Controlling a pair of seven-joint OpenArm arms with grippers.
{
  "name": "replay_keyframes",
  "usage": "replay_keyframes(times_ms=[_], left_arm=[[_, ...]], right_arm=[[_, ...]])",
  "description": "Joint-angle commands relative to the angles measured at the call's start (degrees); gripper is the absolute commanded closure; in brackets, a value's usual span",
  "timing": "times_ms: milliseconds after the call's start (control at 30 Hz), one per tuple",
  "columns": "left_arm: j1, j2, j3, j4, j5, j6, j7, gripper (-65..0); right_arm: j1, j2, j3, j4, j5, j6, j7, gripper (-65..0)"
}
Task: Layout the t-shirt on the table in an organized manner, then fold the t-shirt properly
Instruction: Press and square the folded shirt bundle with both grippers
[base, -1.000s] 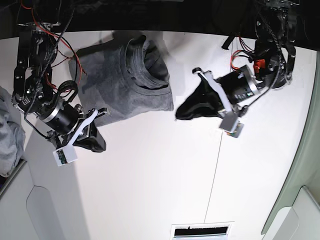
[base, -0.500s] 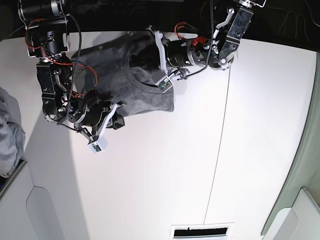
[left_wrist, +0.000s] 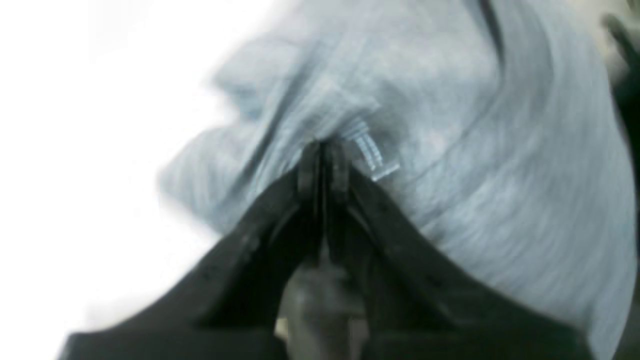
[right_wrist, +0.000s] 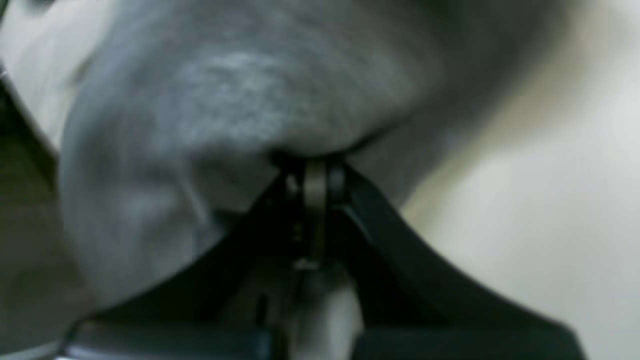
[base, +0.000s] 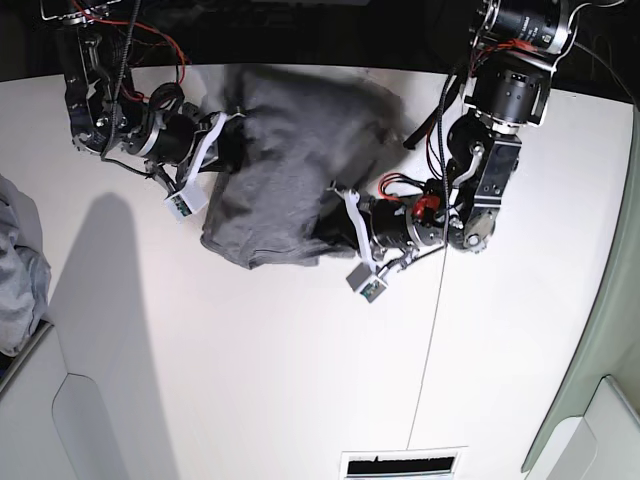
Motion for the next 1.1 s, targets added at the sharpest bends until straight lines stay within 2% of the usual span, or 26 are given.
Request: replay_keyframes(times_ms=[0,133,300,433,567,700,833,967,1067], left_arm=[[-1.6,0.1,0.0,0.9,-1.3,-0.5,0.1,-3.0],[-2.3,-0.8,0.0,3.4,-7.3,-0.5,5.6,-3.0],[-0.5,-5.2,0.0,11.1,-16.7,-0.5,10.7,-3.0],[1.3,-8.5,0.0,18.8,-19.1,-0.5,11.6,-3.0],[3.8,-12.0,0.0,24.3,-19.3,-0.5,12.1,-3.0],[9.8,-15.6,-1.6,27.3,-19.1,-0.5,12.0,-3.0],[15.0,-15.8,-7.9,27.2,-15.7,-0.5,8.1,-3.0],[19.9,-15.8,-10.7,27.1,-18.4,-0.5,7.8,-3.0],[23.7,-13.8,-10.6,27.1,-20.2,-0.5,8.2,-3.0]], right_arm=[[0.4,0.8,1.7,1.9,0.0,0.3,1.1,0.0],[0.3,0.8,7.2,4.9,2.0,-0.1,1.1,0.0],[1.0,0.8,10.8,9.0,7.0,-0.1,-1.5,0.0],[0.9,0.9,10.8,9.7,6.9,-0.1,-3.9,0.0],[0.6,0.8,10.8,10.4,7.1,-0.1,-3.9,0.0],[-1.0,0.5,10.8,12.9,10.3,0.0,-5.0,0.0],[-1.1,0.0,10.8,12.2,7.5,-0.1,-5.1,0.0],[-1.1,-0.2,10.8,8.3,5.2,-0.3,-4.3,0.0],[-0.9,-1.0,10.8,2.7,3.5,-0.6,-2.1,0.0]])
